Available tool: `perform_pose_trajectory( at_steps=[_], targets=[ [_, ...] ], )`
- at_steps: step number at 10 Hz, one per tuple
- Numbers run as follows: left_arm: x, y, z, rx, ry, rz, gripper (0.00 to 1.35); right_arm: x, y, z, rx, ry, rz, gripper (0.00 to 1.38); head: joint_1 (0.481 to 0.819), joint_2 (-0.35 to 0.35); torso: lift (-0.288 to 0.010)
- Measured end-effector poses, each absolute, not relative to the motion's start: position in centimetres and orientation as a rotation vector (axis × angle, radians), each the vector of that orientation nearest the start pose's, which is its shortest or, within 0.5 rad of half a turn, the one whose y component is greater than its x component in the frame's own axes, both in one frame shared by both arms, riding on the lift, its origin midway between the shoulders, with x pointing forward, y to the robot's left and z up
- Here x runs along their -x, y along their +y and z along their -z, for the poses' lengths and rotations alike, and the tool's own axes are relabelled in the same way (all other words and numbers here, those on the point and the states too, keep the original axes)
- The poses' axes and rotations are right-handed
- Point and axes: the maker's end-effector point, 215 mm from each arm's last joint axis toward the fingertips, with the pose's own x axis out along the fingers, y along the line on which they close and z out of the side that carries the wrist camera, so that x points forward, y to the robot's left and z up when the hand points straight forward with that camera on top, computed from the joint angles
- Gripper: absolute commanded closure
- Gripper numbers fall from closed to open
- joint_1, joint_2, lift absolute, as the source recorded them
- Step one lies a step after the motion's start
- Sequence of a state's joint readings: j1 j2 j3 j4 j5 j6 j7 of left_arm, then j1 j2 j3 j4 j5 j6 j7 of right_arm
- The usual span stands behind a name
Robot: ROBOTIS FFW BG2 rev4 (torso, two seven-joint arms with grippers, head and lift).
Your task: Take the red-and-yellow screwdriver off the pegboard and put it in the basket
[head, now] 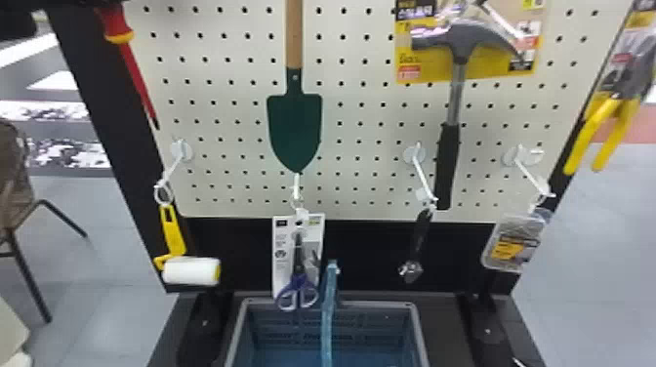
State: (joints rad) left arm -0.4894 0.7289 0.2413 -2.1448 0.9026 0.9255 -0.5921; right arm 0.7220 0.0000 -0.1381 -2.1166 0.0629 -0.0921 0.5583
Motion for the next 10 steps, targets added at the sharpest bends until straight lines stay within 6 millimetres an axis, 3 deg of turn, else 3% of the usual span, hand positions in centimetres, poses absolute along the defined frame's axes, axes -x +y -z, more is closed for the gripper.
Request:
perform_pose_trajectory(
  at_steps=[4, 10],
  targets=[
    [-50.5, 22.4, -4.3, -0.121, -0.086, 0.844, 1.19, -35.1, -18.2, 37.4, 0.119, 0.131, -0.458, 0.48, 0.549, 0.0, -0.1],
    [-49.3, 23.5, -4.9, -0.16, -0.104, 0.8, 1.19, -35.0, -18.2, 37.4, 0.118, 0.135, -0.458, 0.48, 0.549, 0.0, -0.1]
  ],
)
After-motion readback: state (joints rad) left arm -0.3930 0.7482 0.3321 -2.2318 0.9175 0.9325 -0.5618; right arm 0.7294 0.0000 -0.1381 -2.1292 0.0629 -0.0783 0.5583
